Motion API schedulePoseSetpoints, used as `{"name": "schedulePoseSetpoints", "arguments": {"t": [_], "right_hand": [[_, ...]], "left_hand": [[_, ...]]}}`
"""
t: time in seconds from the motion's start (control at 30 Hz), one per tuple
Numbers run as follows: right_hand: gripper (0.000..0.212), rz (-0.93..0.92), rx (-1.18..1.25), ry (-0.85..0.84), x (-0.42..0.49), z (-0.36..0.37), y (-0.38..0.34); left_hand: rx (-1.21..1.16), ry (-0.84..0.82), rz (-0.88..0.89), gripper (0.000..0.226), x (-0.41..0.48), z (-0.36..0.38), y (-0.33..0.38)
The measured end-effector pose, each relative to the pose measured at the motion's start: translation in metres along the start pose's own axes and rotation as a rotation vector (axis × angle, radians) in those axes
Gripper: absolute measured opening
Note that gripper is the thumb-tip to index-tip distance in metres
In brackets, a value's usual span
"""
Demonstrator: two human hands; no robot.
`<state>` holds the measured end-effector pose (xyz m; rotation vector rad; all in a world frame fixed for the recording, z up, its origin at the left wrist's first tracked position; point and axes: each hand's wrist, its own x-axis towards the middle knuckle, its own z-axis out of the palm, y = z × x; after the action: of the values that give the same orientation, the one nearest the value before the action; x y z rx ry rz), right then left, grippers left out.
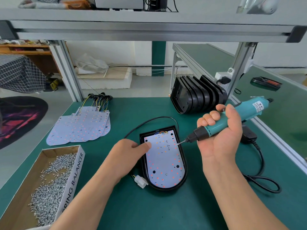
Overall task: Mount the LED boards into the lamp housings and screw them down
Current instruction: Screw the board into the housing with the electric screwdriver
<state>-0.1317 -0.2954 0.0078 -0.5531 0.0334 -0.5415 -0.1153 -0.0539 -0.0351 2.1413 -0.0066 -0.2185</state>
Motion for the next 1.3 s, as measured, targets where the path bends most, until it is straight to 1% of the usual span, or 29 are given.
{"name": "schedulePoseSetpoints", "arguments": {"t": [0.13,0.2,0.3,0.37,0.43,0.6,0.77,0.83,0.97,1.07,1.17,1.3], "right_hand": [[0.014,-0.013,-0.004,0.011,0.003,-0.003,-0.001],[0.014,-0.021,-0.001,0.016,0.004,-0.005,-0.002],[0.014,-0.032,0.004,0.017,0.007,-0.006,-0.004],[0.014,-0.037,0.007,0.022,0.009,-0.007,-0.005],[0.014,-0.043,0.014,0.026,0.010,-0.008,-0.006],[0.014,-0.053,0.014,0.026,0.013,-0.010,-0.007],[0.013,-0.065,-0.011,0.024,0.013,-0.010,-0.006],[0.011,-0.072,-0.036,0.023,0.012,-0.010,-0.005],[0.008,-0.079,-0.100,0.011,0.012,-0.009,-0.002],[0.007,-0.080,-0.145,-0.014,0.011,-0.009,0.002],[0.006,-0.072,-0.164,-0.032,0.012,-0.011,0.006],[0.005,-0.073,-0.191,-0.052,0.013,-0.012,0.008]], "left_hand": [[0.031,-0.026,0.015,0.062,-0.002,0.003,0.001],[-0.069,-0.076,0.002,0.055,-0.001,0.003,0.001],[-0.234,-0.179,-0.044,0.037,-0.003,0.005,0.004],[-0.274,-0.193,-0.070,0.027,-0.004,0.008,0.005],[-0.295,-0.197,-0.080,0.022,-0.005,0.008,0.007],[-0.315,-0.240,-0.092,0.027,-0.009,0.007,0.017],[-0.321,-0.184,-0.053,0.053,-0.012,0.015,0.013],[-0.303,-0.173,-0.050,0.057,-0.012,0.016,0.013],[-0.288,-0.185,-0.034,0.045,-0.013,0.017,0.014],[-0.294,-0.175,-0.047,0.045,-0.011,0.018,0.012],[-0.307,-0.184,-0.049,0.040,-0.011,0.019,0.010],[-0.315,-0.188,-0.050,0.040,-0.009,0.019,0.008]]}}
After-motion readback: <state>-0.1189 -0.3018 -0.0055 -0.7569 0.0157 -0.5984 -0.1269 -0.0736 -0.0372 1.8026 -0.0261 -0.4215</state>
